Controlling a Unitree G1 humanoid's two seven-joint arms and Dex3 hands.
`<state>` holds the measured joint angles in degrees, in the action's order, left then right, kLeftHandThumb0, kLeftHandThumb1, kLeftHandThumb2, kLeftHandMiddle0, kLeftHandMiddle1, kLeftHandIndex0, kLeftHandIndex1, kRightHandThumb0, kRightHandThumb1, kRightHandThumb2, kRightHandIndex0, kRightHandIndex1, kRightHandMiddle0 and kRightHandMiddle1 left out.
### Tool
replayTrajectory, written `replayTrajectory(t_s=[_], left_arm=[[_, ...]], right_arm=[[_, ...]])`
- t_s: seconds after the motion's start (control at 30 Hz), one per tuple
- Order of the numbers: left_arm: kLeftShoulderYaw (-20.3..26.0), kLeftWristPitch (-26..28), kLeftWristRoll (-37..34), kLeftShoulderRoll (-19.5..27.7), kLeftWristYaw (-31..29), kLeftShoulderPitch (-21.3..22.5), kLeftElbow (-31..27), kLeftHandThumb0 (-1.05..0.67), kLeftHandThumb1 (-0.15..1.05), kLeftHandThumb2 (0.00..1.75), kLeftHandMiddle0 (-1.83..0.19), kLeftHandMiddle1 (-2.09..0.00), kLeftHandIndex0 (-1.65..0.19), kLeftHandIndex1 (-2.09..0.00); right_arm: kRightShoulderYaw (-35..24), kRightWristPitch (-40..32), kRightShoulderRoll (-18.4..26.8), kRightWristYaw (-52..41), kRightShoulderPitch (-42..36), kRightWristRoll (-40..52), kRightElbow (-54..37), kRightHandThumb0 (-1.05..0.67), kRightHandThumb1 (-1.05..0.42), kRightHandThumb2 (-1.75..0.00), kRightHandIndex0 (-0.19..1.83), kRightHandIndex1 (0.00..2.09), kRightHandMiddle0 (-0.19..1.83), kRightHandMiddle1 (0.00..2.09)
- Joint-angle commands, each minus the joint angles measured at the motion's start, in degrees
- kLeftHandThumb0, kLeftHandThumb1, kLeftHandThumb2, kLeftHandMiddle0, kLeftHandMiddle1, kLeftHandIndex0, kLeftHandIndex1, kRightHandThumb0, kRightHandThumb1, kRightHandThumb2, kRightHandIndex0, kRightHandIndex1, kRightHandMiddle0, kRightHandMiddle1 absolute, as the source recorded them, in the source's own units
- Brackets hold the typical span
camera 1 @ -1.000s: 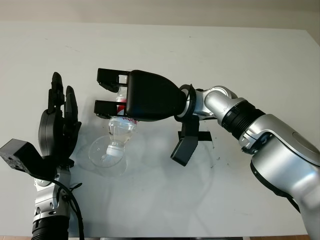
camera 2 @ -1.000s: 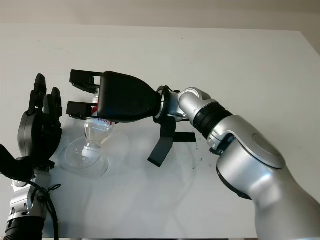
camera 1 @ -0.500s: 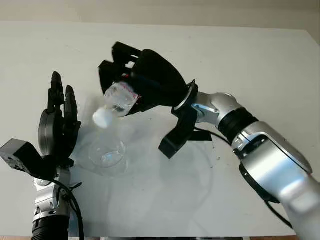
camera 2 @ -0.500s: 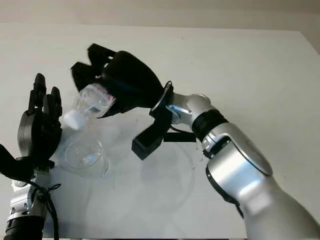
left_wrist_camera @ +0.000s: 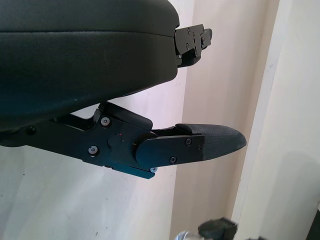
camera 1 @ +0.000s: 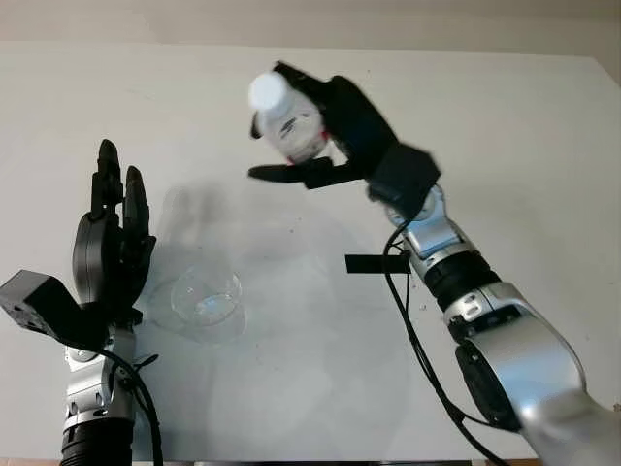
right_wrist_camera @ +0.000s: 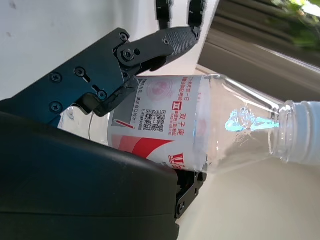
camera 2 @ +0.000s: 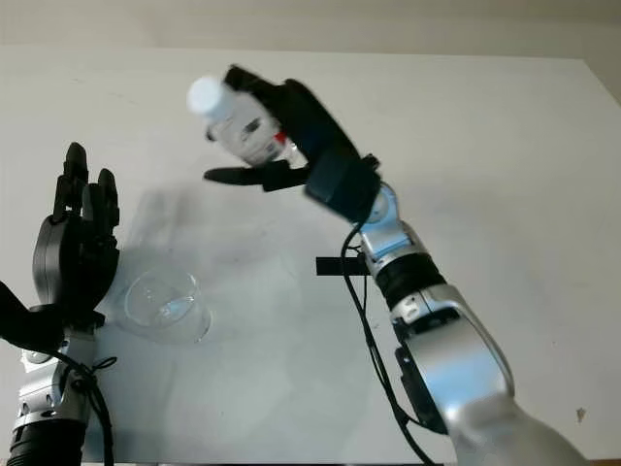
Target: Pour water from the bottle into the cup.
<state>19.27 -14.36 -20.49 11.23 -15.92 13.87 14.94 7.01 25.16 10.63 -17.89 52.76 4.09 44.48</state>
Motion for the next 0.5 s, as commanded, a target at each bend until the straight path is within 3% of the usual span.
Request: replayTrajectory(t_s=[0.0, 0.17, 0.47], left_arm=[[0.3, -0.6, -0.4, -0.6, -0.4, -1.3, 1.7, -0.75, 1.05, 0.47, 0.16, -0.05, 0.16, -0.05], [0.2, -0.8, -0.4, -0.7, -0.7, -1.1, 2.2, -0.74, 1.05, 0.48, 0.16, -0.06, 0.15, -0.06], [0.0, -0.8, -0.6, -0.6, -1.7, -1.6, 2.1, -0.74, 1.05, 0.50, 0.17, -0.05, 0.16, -0.05]], right_arm=[[-2.5, -6.2, 1.2, -2.3, -2.4, 3.0, -6.1, -0.39, -1.05, -0.43, 1.15, 2.09, 0.87, 2.09], [-7.2, -20.5, 3.4, -4.5, -8.5, 7.6, -17.5, -0.36, -1.05, -0.45, 1.11, 2.09, 0.79, 2.09], [-12.1, -32.9, 6.2, -4.1, -20.1, 10.0, -33.1, -0.37, -1.05, -0.41, 1.07, 2.09, 0.74, 2.09]])
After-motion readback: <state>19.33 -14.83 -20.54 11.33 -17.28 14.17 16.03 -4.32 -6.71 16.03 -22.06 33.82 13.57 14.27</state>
